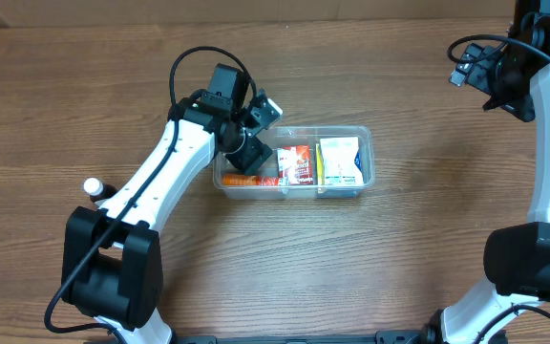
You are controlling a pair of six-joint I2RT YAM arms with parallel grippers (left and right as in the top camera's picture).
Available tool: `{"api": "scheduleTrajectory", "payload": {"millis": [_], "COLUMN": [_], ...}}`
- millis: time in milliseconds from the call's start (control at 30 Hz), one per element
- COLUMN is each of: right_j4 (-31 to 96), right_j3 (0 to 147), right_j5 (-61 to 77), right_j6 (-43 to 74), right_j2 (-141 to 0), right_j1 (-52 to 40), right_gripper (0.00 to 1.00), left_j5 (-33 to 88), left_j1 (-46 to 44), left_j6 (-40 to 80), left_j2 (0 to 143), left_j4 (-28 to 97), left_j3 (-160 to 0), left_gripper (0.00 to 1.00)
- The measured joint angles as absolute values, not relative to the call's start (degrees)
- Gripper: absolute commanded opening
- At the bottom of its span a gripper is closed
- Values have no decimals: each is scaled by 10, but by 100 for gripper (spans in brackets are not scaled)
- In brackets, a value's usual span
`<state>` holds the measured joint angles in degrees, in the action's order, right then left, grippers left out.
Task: Pack container
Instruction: 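Lower the orange tube into the container's left section and release, then move the left gripper to the brown bottle and grasp it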
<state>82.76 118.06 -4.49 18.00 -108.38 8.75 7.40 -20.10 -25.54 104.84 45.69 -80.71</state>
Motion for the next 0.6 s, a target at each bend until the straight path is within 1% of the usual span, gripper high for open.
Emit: {"api": "scheduleTrajectory", "payload": {"millis": [133,200,233,267,367,467,567,600], "right_j4": [827,828,827,828,828,828,828,827], "right_j3": [1181,1181,1181,1181,1181,1181,1181,1181], "right_j5": [-45,-45,-45,-45,-45,-45,-45,-45], "right_j6": [180,180,180,180,180,180,180,180], "right_j2": [-1084,-1084,-1084,-1084,-1084,-1084,-1084,-1084], "right_j1": [88,87,88,88,88,88,88,88], "right_gripper": [100,100,100,100,100,100,100,100], "left_j5": [74,74,74,74,74,74,72,70], "left_j1": [-201,-201,-201,-201,-201,-187,-111,-54], "left_j6": [-232,-204,-196,-192,-150,-115,-35,6], "left_j2": [1048,1048,1048,1048,1049,1046,1044,1044], "left_j4": [470,498,522,550,674,755,838,858], "left_j3": [-808,-823,-849,-876,-1015,-1102,-1127,-1127], "left_gripper": [74,77,95,100,100,100,100,100]}}
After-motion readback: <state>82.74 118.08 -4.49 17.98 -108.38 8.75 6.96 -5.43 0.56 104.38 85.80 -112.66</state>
